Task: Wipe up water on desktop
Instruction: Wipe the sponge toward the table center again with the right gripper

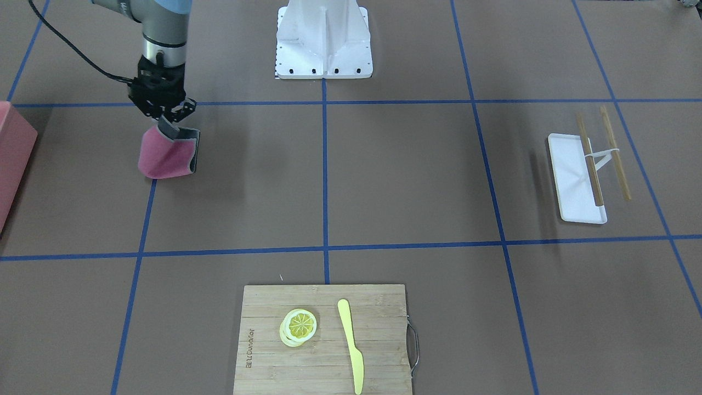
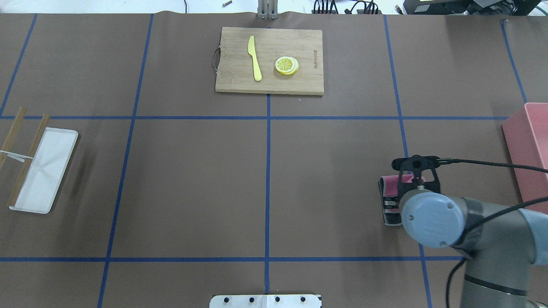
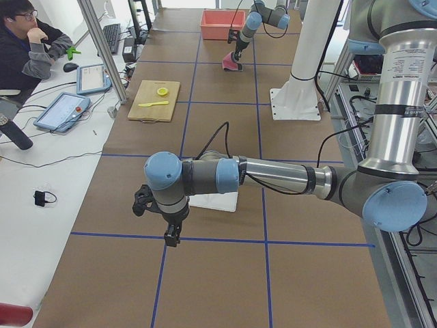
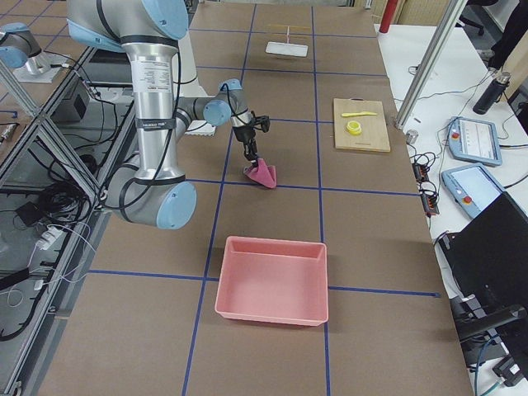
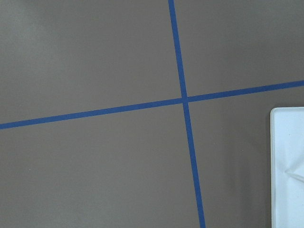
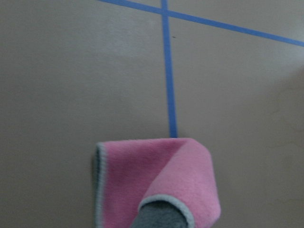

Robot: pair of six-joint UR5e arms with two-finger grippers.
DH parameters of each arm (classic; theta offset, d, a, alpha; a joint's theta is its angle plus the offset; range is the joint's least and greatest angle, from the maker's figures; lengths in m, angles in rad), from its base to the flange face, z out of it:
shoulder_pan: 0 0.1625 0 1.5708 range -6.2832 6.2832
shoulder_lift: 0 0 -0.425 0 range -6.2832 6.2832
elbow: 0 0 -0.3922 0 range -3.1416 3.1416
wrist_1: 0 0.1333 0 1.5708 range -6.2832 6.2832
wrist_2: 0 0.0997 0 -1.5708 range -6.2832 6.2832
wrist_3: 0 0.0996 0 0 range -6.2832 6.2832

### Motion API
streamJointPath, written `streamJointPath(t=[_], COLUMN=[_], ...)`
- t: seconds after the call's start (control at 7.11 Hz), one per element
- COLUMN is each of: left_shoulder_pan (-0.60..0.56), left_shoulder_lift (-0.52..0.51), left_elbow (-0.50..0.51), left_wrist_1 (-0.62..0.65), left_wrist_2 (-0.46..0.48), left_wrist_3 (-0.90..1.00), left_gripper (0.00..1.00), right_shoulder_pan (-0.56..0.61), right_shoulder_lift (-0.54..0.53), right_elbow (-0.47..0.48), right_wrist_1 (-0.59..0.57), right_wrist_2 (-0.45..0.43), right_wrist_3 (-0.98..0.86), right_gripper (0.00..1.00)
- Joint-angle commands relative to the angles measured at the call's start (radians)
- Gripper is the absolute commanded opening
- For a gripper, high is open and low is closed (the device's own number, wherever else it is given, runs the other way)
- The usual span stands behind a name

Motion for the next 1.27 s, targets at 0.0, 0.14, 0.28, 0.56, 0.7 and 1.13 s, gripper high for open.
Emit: streamJointPath(t=[0.0, 0.14, 0.28, 0.56, 0.7, 1.13], left_shoulder_pan=[0.000, 0.000, 0.000, 0.000, 0.000, 0.000], left_shoulder_lift=[0.012, 0.014, 0.014, 0.015, 0.015, 0.015], left_elbow=[-0.012, -0.011, -0.012, -0.014, -0.020, -0.023], left_wrist_1=[0.001, 0.001, 0.001, 0.001, 0.002, 0.002], left_wrist_2=[0.000, 0.000, 0.000, 0.000, 0.000, 0.000], left_wrist_3=[-0.001, -0.002, -0.001, -0.001, -0.001, -0.001], left_gripper=[1.00, 1.00, 1.00, 1.00, 1.00, 1.00], right_shoulder_pan=[-0.008, -0.008, -0.010, -0.008, -0.008, -0.001], right_shoulder_lift=[0.316, 0.410, 0.452, 0.569, 0.577, 0.499], right_elbow=[-0.247, -0.316, -0.367, -0.434, -0.434, -0.368], right_wrist_1=[0.014, 0.064, 0.161, 0.217, 0.302, 0.298], right_wrist_2=[-0.002, -0.003, -0.004, -0.006, -0.009, 0.002], right_wrist_3=[0.086, 0.124, 0.158, 0.241, 0.300, 0.274], right_gripper=[0.00, 0.00, 0.00, 0.00, 0.00, 0.00])
